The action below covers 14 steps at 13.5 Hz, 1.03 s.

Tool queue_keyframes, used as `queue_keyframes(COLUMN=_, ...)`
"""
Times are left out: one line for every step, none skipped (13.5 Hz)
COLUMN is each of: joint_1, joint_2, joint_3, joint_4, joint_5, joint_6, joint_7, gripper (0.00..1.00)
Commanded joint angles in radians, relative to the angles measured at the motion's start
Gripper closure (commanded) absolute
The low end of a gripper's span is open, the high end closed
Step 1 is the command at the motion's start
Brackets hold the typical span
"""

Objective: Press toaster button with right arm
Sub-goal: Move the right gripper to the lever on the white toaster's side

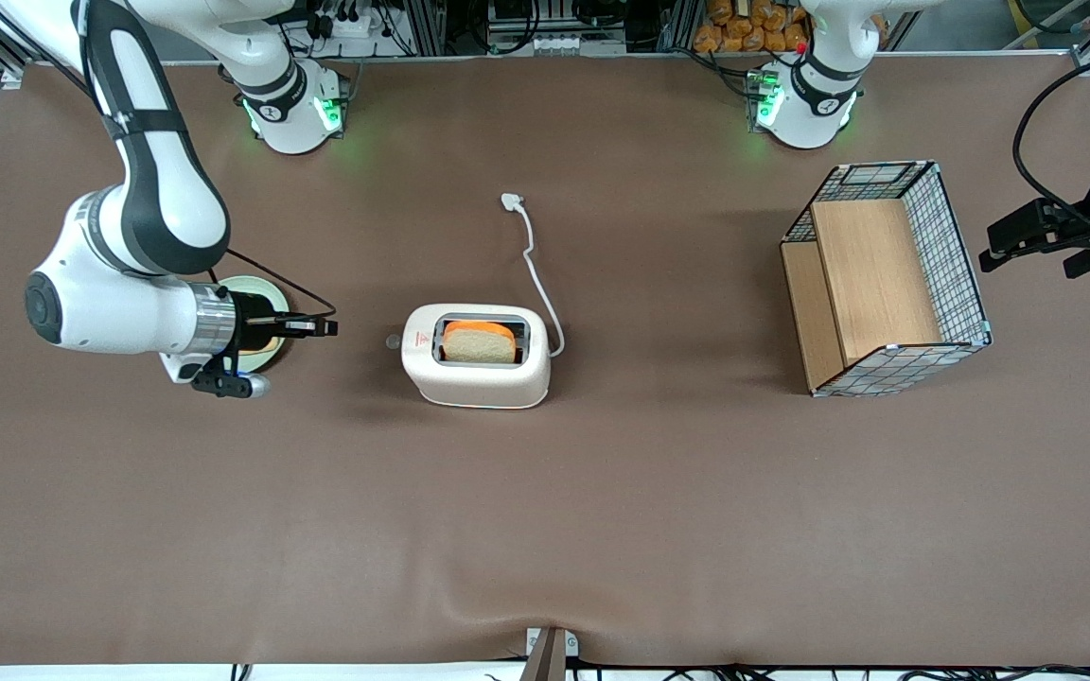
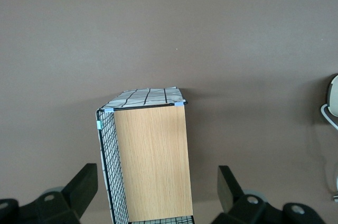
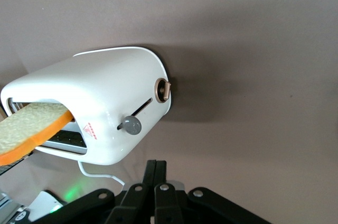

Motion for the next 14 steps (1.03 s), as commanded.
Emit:
queue_keyframes(joint_1=-0.004, joint_2=-0.026, joint_3=0.0, joint_4=-0.061, joint_5=0.072, joint_6=0.053, joint_7=-0.048, gripper=1.0)
queue_keyframes(joint_1=0.001, joint_2=-0.023, joint_3=0.0, joint_4=-0.063, joint_5=0.1, joint_6=0.063, joint_7=-0.059, gripper=1.0)
queue_keyframes(joint_1=0.017, joint_2=-0.022, joint_3=0.0, joint_4=-0.063, joint_5=0.111, joint_6=0.082, joint_7=-0.062, gripper=1.0)
queue_keyframes(joint_1=0.025, joint_2=-0.02, joint_3=0.0, joint_4=-0.063, joint_5=0.111, joint_6=0.096, joint_7=-0.064, gripper=1.0)
queue_keyframes(joint_1=0.025, joint_2=-0.019, joint_3=0.0, joint_4=-0.064, joint_5=0.114, joint_6=0.1, joint_7=-0.076, gripper=1.0)
queue_keyframes(joint_1=0.028, joint_2=-0.016, joint_3=0.0, joint_4=-0.072, joint_5=0.127, joint_6=0.113, joint_7=-0.087, gripper=1.0)
queue_keyframes(joint_1=0.033, joint_2=-0.013, joint_3=0.001, joint_4=-0.081, joint_5=0.131, joint_6=0.132, joint_7=-0.091, gripper=1.0)
queue_keyframes(joint_1=0.048, joint_2=-0.01, joint_3=0.001, joint_4=-0.083, joint_5=0.134, joint_6=0.145, joint_7=-0.091, gripper=1.0)
queue_keyframes(joint_1=0.062, joint_2=-0.007, joint_3=0.001, joint_4=-0.084, joint_5=0.134, joint_6=0.162, joint_7=-0.091, gripper=1.0)
queue_keyframes(joint_1=0.065, joint_2=0.001, joint_3=0.001, joint_4=-0.089, joint_5=0.135, joint_6=0.178, joint_7=-0.091, gripper=1.0)
queue_keyframes(joint_1=0.074, joint_2=0.016, joint_3=0.001, joint_4=-0.089, joint_5=0.152, joint_6=0.189, joint_7=-0.093, gripper=1.0)
queue_keyframes(joint_1=0.08, joint_2=0.026, joint_3=0.001, joint_4=-0.089, joint_5=0.167, joint_6=0.203, joint_7=-0.101, gripper=1.0)
queue_keyframes(joint_1=0.082, joint_2=0.033, joint_3=0.001, joint_4=-0.089, joint_5=0.172, joint_6=0.214, joint_7=-0.12, gripper=1.0)
queue_keyframes(joint_1=0.082, joint_2=0.039, joint_3=0.001, joint_4=-0.089, joint_5=0.177, joint_6=0.214, joint_7=-0.124, gripper=1.0)
